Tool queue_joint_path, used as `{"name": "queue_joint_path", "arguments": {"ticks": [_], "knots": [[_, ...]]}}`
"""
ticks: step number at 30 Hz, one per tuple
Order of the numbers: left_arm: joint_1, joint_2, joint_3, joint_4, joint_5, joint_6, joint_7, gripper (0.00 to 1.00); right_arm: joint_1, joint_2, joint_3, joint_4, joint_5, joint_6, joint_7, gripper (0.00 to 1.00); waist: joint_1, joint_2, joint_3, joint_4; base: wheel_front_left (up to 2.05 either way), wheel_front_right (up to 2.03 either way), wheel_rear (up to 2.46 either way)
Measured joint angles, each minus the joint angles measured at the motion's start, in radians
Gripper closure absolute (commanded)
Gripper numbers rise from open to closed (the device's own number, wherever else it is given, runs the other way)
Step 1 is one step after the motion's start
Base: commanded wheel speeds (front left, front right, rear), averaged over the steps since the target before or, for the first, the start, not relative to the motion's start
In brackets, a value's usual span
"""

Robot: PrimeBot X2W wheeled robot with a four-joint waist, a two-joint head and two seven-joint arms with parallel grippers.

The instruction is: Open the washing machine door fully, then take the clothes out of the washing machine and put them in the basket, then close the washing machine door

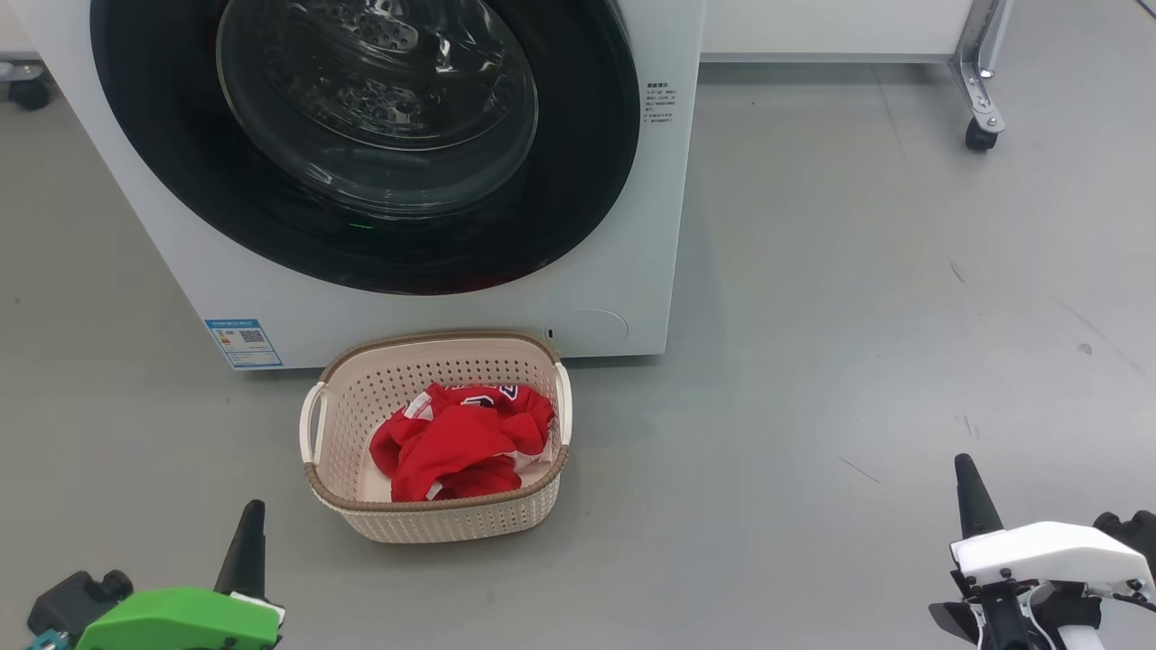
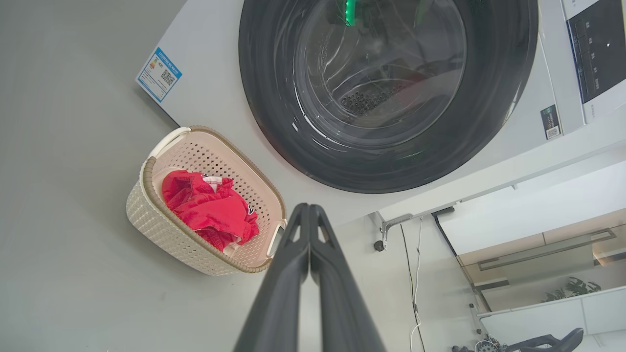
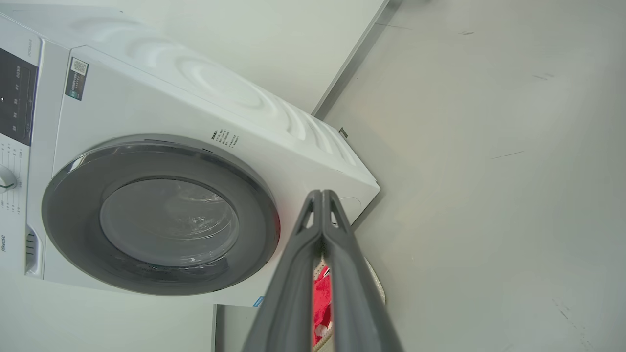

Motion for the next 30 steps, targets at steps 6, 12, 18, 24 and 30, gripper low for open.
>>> {"name": "queue_joint_path", "arguments": {"ticks": [6,12,18,24,30], "knots": [[-0.013,-0.001,0.013,0.015,-0.077,-0.016,0.009,1.0,-0.005,-0.001,-0.017,0.004,0.08,0.007,0.018,1.0,0.0,0.0,0.0,0.0,0.0,0.0,0.0],[-0.027,-0.002,0.032,0.027,-0.15,-0.026,0.019,1.0,-0.021,-0.004,-0.031,0.006,0.164,0.016,0.035,1.0,0.0,0.0,0.001,0.001,0.0,0.0,0.0],[-0.042,-0.003,0.045,0.035,-0.223,-0.043,0.033,1.0,-0.027,-0.006,-0.048,0.009,0.245,0.024,0.054,1.0,0.0,0.0,0.001,0.001,0.0,0.0,0.0],[-0.053,-0.005,0.064,0.051,-0.297,-0.056,0.044,1.0,-0.041,-0.01,-0.063,0.012,0.323,0.03,0.072,1.0,0.0,0.0,0.002,0.002,0.0,0.0,0.0],[-0.065,-0.006,0.078,0.061,-0.378,-0.07,0.055,1.0,-0.046,-0.013,-0.079,0.015,0.407,0.036,0.09,1.0,0.0,0.0,0.002,0.002,0.0,0.0,0.0]]}}
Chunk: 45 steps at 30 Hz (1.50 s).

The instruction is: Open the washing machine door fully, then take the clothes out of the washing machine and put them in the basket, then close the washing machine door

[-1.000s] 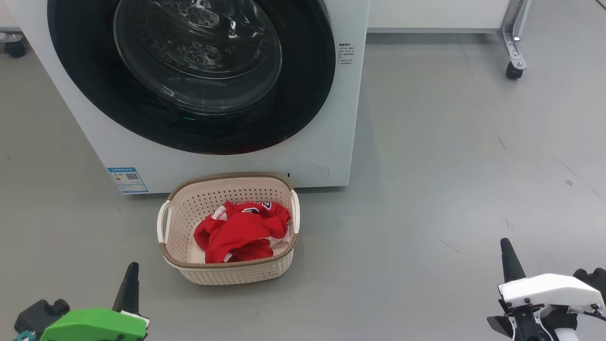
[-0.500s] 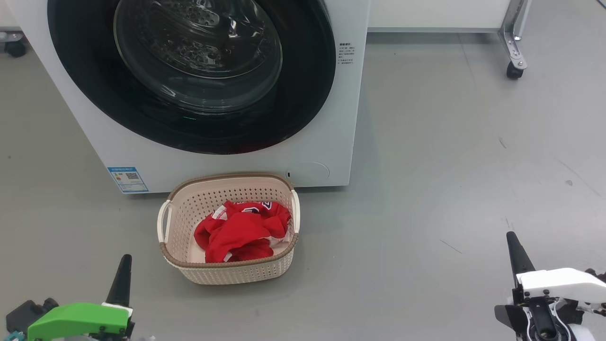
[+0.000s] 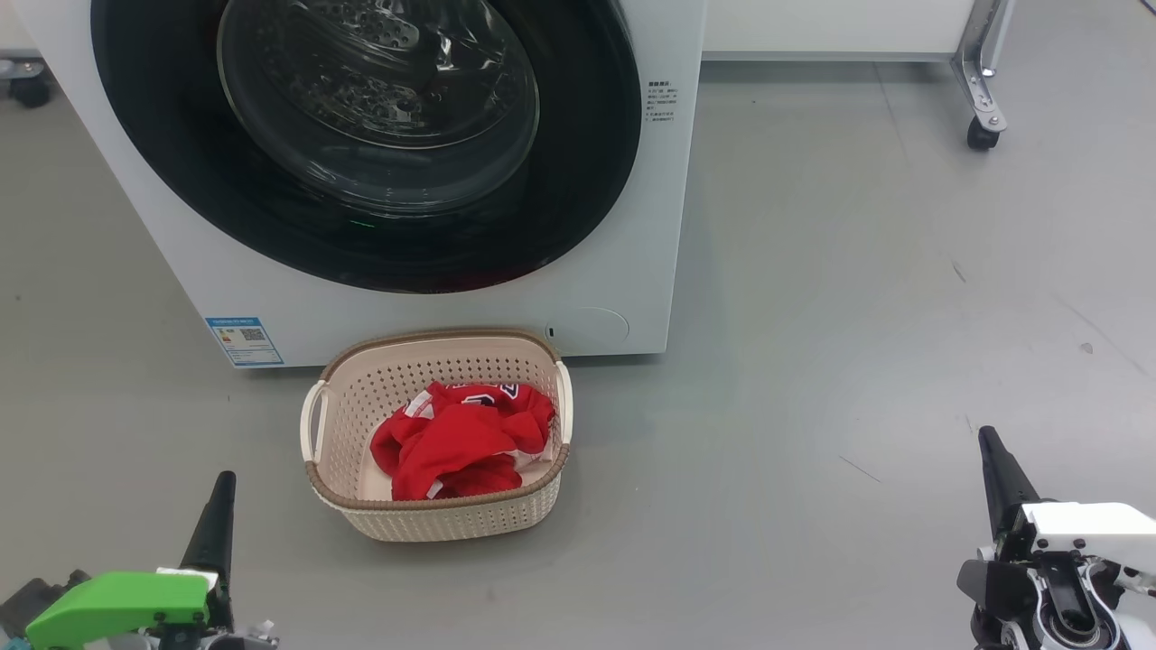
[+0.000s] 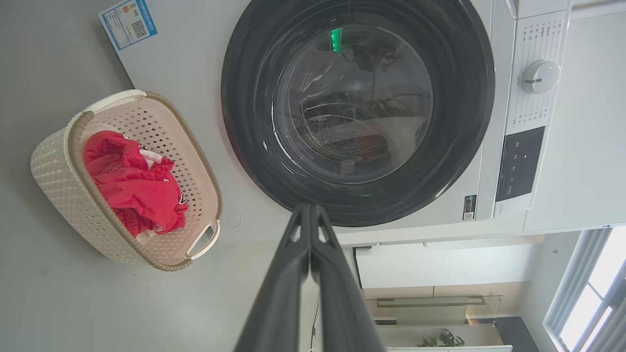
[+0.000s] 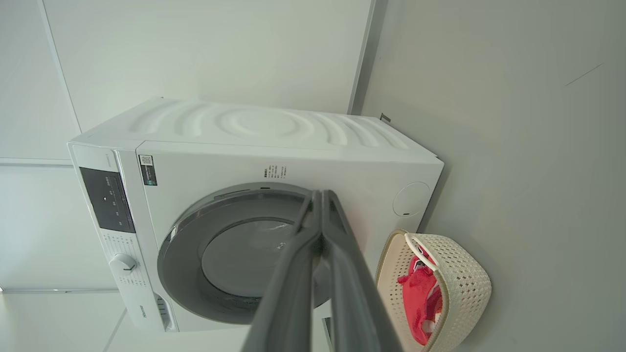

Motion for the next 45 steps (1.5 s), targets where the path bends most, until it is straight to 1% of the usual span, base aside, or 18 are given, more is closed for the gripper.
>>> {"name": "queue_joint_path", "arguments": {"ticks": [2,3,5,8,45], "knots": [[-0.003,0.0,0.006,0.002,-0.023,-0.008,0.007,1.0,-0.005,-0.001,-0.005,0.0,0.026,0.007,0.006,1.0,0.0,0.0,0.0,0.0,0.0,0.0,0.0],[-0.008,-0.001,0.012,0.006,-0.043,-0.009,0.008,1.0,-0.01,-0.002,-0.01,0.001,0.052,0.007,0.01,1.0,0.0,0.0,0.0,0.0,0.0,0.0,0.0],[-0.013,-0.001,0.016,0.008,-0.063,-0.009,0.008,1.0,-0.015,-0.003,-0.012,0.001,0.066,0.007,0.012,1.0,0.0,0.0,0.0,0.0,0.0,0.0,0.0],[-0.015,-0.001,0.017,0.01,-0.064,-0.016,0.008,1.0,-0.015,-0.004,-0.012,0.002,0.068,0.007,0.016,1.0,0.0,0.0,0.0,0.0,0.0,0.0,0.0],[-0.022,-0.002,0.02,0.025,-0.064,-0.016,0.009,1.0,-0.016,-0.003,-0.016,0.011,0.068,0.01,0.017,1.0,0.0,0.0,0.0,0.0,0.0,0.0,0.0]]}}
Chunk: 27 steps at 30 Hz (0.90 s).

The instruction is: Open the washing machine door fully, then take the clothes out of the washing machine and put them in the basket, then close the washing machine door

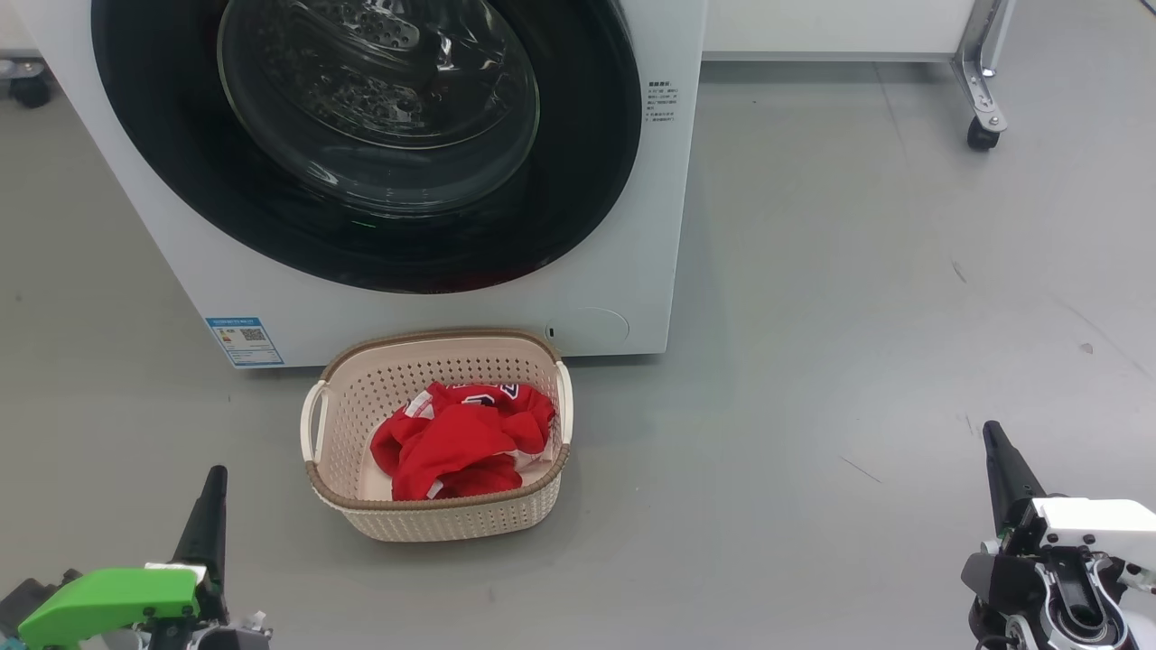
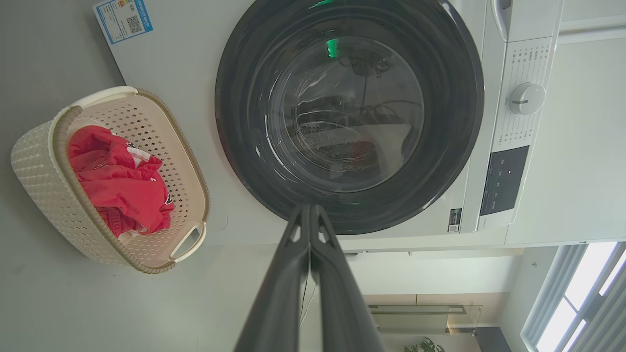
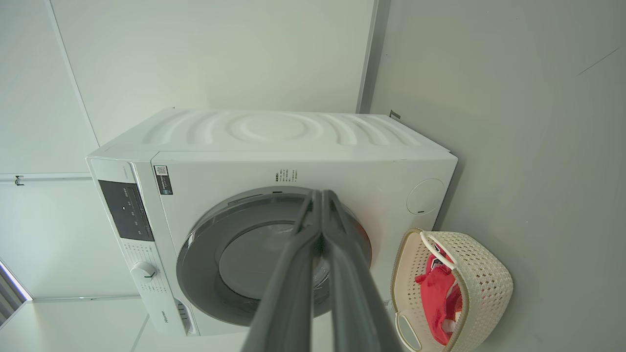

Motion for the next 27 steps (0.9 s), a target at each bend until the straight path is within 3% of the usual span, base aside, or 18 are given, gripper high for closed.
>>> {"name": "queue_joint_path", "arguments": {"ticks": [27], "knots": [[-0.001,-0.002,0.002,0.002,0.0,0.0,0.007,1.0,-0.001,0.0,-0.003,0.004,0.0,0.005,0.0,1.0,0.0,0.0,0.0,0.0,0.0,0.0,0.0]]}}
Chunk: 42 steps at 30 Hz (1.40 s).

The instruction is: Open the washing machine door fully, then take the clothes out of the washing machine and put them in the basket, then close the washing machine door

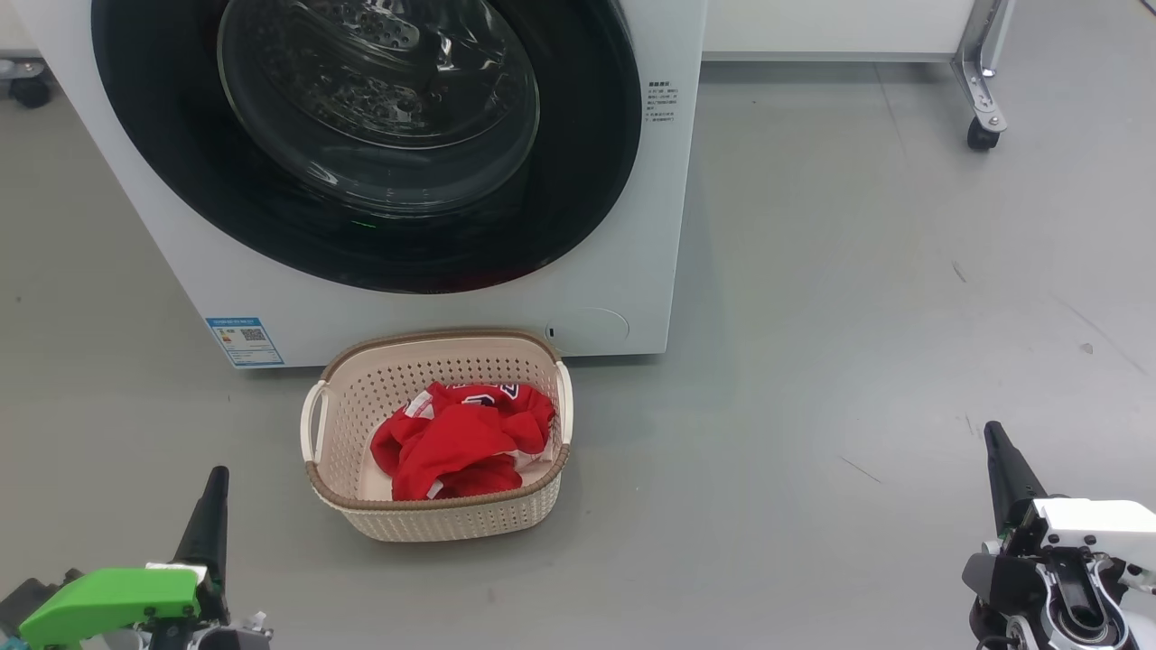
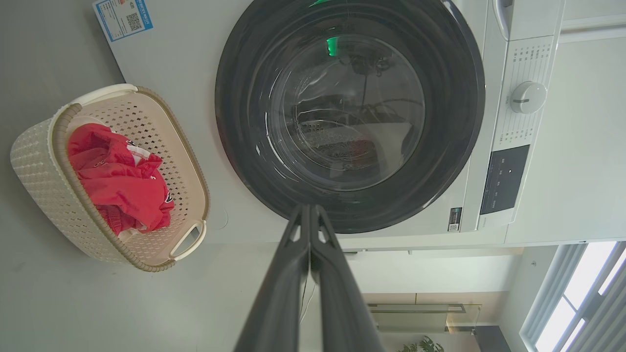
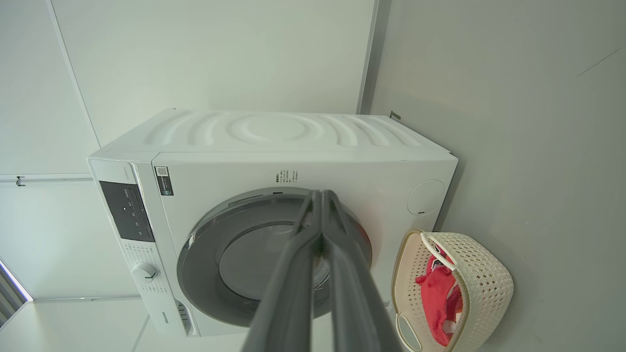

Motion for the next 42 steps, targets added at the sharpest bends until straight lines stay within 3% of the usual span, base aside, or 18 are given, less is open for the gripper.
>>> {"name": "queue_joint_path", "arguments": {"ticks": [42], "knots": [[0.0,-0.001,0.003,0.002,0.0,0.0,0.0,1.0,-0.001,0.001,-0.005,0.0,0.0,0.0,0.001,1.0,0.0,0.0,0.0,0.0,0.0,0.0,0.0]]}}
